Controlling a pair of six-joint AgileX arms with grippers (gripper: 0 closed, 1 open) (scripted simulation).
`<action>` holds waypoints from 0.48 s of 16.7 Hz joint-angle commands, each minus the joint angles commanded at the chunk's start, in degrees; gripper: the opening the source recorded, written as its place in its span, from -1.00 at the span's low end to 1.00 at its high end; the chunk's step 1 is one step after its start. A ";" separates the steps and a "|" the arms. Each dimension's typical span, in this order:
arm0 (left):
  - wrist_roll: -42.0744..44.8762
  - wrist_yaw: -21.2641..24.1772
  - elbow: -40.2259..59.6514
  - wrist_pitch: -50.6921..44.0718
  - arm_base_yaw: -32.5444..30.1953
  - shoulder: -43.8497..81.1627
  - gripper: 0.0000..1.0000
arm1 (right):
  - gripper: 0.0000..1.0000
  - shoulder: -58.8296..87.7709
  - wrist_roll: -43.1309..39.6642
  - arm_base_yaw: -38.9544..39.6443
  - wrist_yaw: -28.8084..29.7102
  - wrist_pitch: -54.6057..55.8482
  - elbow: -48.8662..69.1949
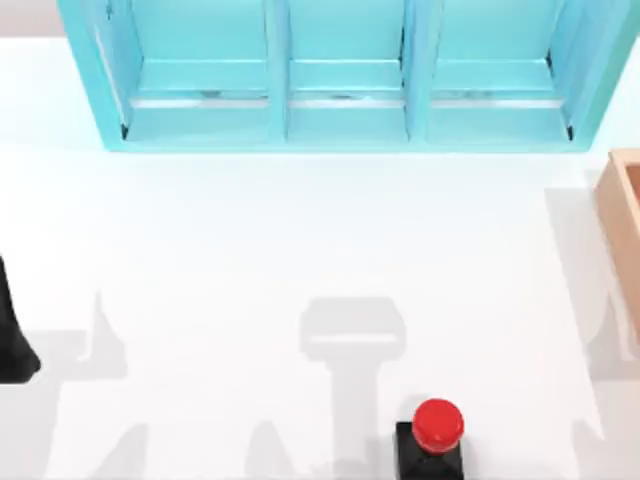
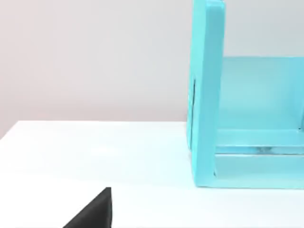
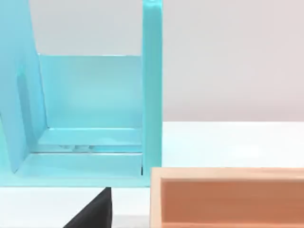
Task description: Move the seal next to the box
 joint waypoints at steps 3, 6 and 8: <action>0.00 0.00 0.00 0.00 0.00 0.00 1.00 | 1.00 0.62 0.45 0.61 0.02 -0.63 0.51; 0.00 0.00 0.00 0.00 0.00 0.00 1.00 | 1.00 6.02 4.44 5.72 0.30 -6.07 5.09; 0.00 0.00 0.00 0.00 0.00 0.00 1.00 | 1.00 12.61 9.13 11.23 0.58 -12.26 10.51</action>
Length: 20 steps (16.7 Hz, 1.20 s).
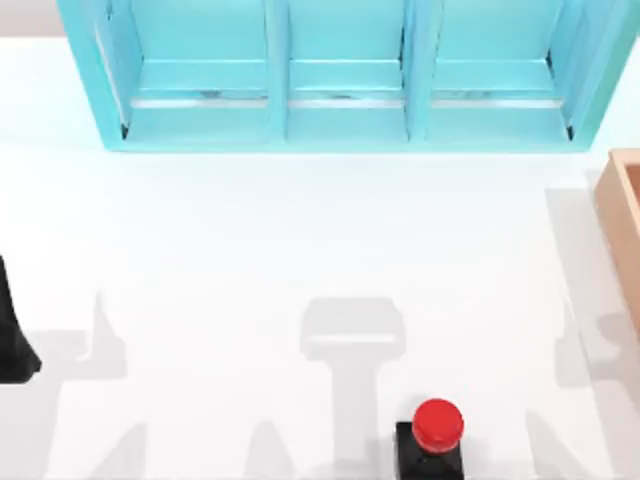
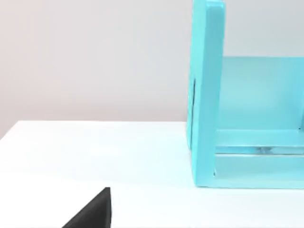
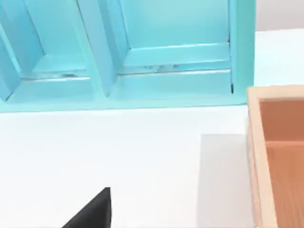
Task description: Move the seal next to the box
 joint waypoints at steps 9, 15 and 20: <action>0.00 0.00 0.00 0.00 0.00 0.00 1.00 | 1.00 46.54 27.82 29.01 0.17 -31.89 39.52; 0.00 0.00 0.00 0.00 0.00 0.00 1.00 | 1.00 73.61 39.63 38.32 -0.33 -51.74 61.20; 0.00 0.00 0.00 0.00 0.00 0.00 1.00 | 1.00 83.91 43.35 40.60 -0.58 -60.72 69.34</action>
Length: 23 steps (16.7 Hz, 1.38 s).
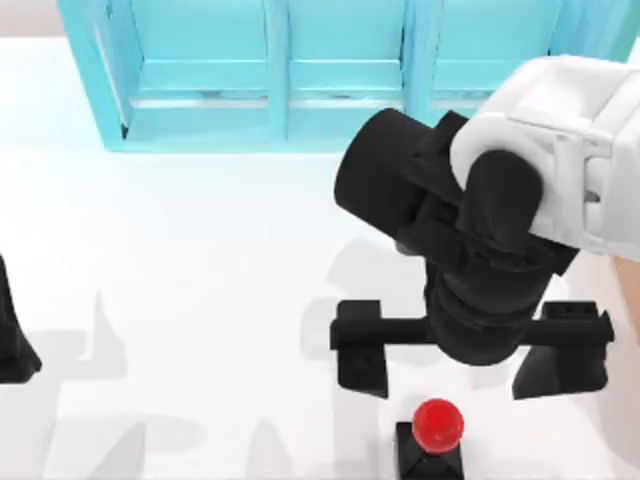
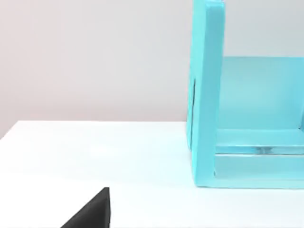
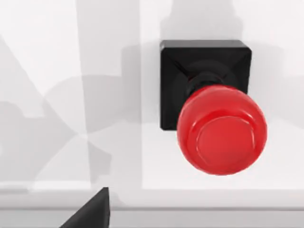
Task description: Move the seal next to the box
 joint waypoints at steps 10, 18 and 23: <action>0.00 0.00 0.00 0.00 0.00 0.00 1.00 | 1.00 1.86 0.04 -0.01 0.00 6.36 -5.27; 0.00 0.00 0.00 0.00 0.00 0.00 1.00 | 1.00 5.71 0.42 0.29 0.01 22.24 -16.88; 0.00 0.00 0.00 0.00 0.00 0.00 1.00 | 0.70 5.71 0.42 0.29 0.01 22.24 -16.88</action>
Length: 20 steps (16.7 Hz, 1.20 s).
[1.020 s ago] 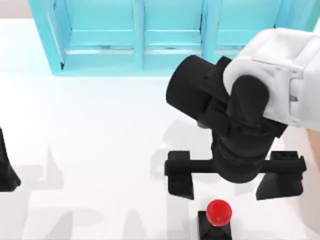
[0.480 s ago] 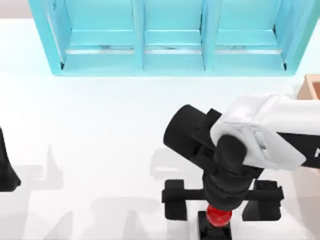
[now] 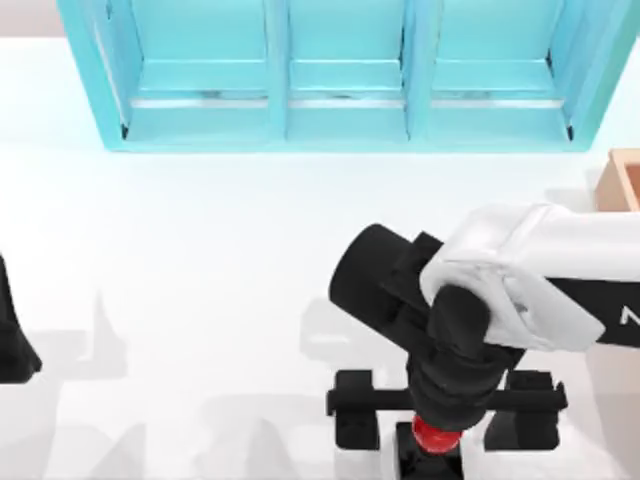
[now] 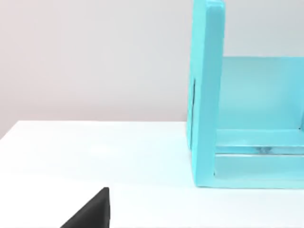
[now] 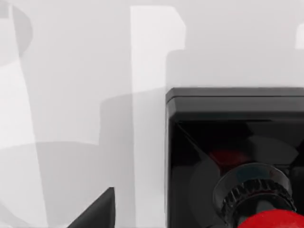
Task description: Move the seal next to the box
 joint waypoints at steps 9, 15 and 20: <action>0.00 0.00 0.00 0.00 0.00 0.00 1.00 | -0.66 0.00 0.00 0.00 0.00 0.00 0.00; 0.00 0.00 0.00 0.00 0.00 0.00 1.00 | -1.00 0.00 0.00 0.00 0.00 0.00 0.00; 0.00 0.00 0.00 0.00 0.00 0.00 1.00 | -1.00 -0.11 0.04 -0.10 0.01 0.00 0.01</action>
